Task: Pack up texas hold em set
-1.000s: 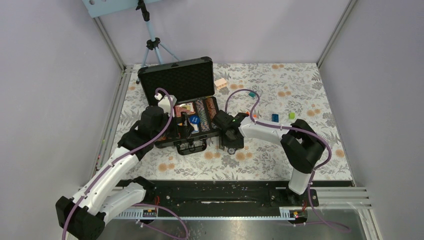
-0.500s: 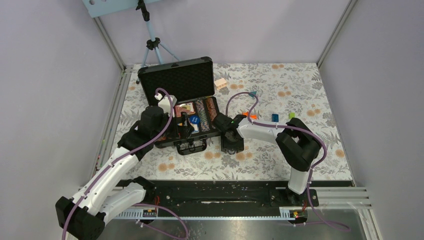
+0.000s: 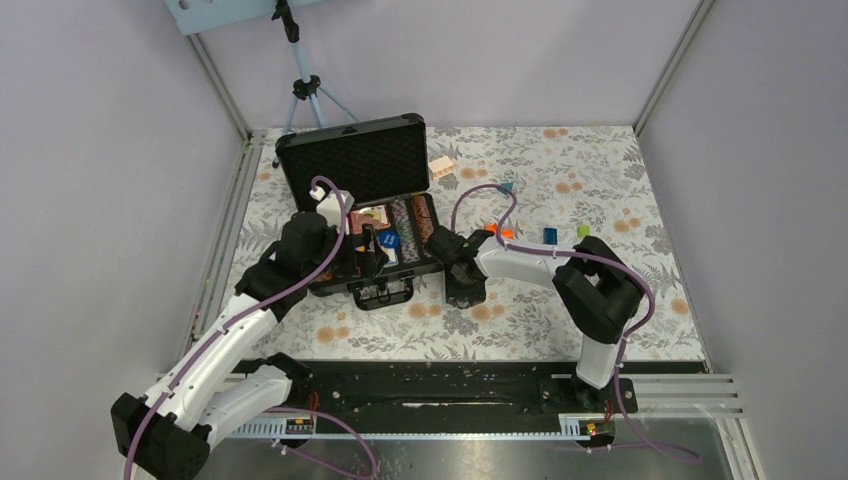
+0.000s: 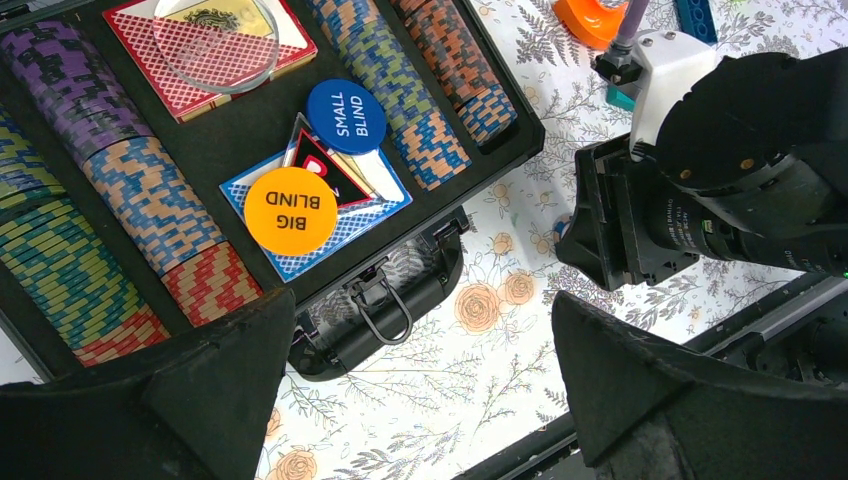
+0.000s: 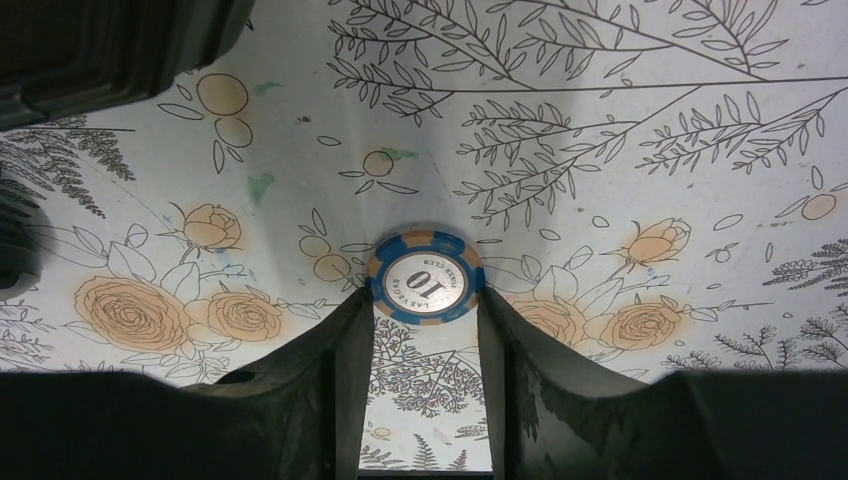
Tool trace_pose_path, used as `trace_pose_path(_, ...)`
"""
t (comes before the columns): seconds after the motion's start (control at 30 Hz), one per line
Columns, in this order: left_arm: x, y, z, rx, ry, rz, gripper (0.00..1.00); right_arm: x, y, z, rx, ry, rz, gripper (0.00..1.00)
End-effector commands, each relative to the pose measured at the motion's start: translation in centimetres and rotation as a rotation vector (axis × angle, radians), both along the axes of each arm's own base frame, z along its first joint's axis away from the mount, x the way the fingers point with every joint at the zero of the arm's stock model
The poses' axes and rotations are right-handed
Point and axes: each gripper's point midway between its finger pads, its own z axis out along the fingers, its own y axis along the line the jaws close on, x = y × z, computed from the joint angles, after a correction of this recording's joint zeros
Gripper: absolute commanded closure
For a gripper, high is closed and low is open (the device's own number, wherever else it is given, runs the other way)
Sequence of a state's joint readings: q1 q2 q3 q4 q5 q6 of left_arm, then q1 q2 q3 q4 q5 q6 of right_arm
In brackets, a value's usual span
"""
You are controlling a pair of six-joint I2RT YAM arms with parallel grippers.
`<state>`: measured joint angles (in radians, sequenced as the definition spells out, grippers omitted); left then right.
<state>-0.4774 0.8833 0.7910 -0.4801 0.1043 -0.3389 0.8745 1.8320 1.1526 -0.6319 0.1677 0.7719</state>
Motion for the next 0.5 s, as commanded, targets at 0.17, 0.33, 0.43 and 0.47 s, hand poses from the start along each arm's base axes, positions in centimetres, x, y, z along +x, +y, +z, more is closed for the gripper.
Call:
trace_pose_path(0.17,0.2,-0.4,1.7,-0.029,-0.046,-0.023,0.01,0.7,-0.2,2.0,0.039,-0.094,0.020,0.56)
trace_pose_path(0.33,0.3,-0.5,1.7,-0.030,-0.044,-0.023,0.01,1.1,0.5,3.4,0.088,-0.125,0.026,0.55)
trace_pose_path(0.43,0.3,-0.5,1.6,-0.031,-0.042,-0.024,0.01,1.1,0.5,3.5,0.089,-0.130,0.025,0.50)
trace_pose_path(0.47,0.3,-0.5,1.6,-0.031,-0.042,-0.025,0.01,1.2,0.5,3.4,0.084,-0.128,0.024,0.47)
